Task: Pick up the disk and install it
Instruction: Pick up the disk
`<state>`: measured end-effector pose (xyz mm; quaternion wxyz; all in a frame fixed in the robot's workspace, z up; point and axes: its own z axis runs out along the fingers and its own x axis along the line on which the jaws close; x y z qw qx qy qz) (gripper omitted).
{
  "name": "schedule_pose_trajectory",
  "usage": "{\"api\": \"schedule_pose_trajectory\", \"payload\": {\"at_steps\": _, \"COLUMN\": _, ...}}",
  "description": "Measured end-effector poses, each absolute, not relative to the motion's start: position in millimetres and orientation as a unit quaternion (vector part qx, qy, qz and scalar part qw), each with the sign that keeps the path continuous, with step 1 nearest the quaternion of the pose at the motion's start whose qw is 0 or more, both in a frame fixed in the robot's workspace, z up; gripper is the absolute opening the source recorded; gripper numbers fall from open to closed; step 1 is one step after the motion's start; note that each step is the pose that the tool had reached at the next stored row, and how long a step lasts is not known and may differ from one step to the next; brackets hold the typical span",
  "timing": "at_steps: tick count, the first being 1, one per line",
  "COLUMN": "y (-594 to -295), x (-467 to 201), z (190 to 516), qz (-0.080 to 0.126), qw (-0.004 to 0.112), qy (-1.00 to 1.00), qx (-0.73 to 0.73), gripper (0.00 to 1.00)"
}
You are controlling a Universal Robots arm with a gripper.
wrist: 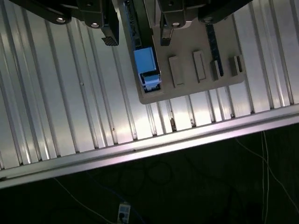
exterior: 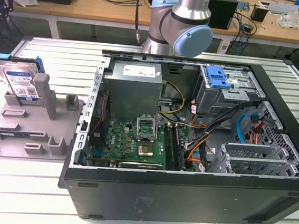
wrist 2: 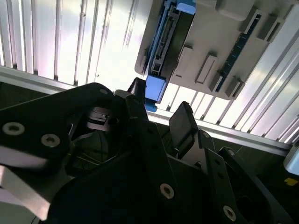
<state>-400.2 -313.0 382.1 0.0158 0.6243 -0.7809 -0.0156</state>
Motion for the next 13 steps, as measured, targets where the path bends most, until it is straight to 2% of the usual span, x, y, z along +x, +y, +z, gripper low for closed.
{"api": "schedule_pose_trajectory", "payload": {"at_steps": 13, "y": -313.0, "x": -400.3, "z": 380.4, "qz": -0.014, "qw": 0.017, "qy": -0.732, "qx": 0.681, "gripper": 0.48}}
